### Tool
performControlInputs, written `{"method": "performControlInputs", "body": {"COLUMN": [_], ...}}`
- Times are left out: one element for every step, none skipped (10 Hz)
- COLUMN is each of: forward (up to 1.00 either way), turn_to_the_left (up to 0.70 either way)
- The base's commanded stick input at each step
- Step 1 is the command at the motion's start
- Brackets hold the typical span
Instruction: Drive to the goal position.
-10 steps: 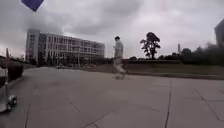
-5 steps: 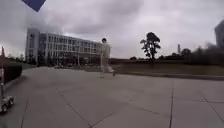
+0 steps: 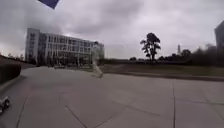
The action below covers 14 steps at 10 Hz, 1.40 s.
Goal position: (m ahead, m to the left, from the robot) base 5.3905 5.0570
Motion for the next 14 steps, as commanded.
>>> {"method": "performControlInputs", "body": {"forward": [0.16, 0.16, 0.16, 0.16, 0.16, 0.16, 0.16, 0.16, 0.16, 0.16, 0.18, 0.19, 0.2, 0.22], "turn_to_the_left": [0.04, 0.04, 0.04, 0.04, 0.04, 0.04, 0.04, 0.04, 0.05, 0.05, 0.05, 0.06, 0.06, 0.07]}}
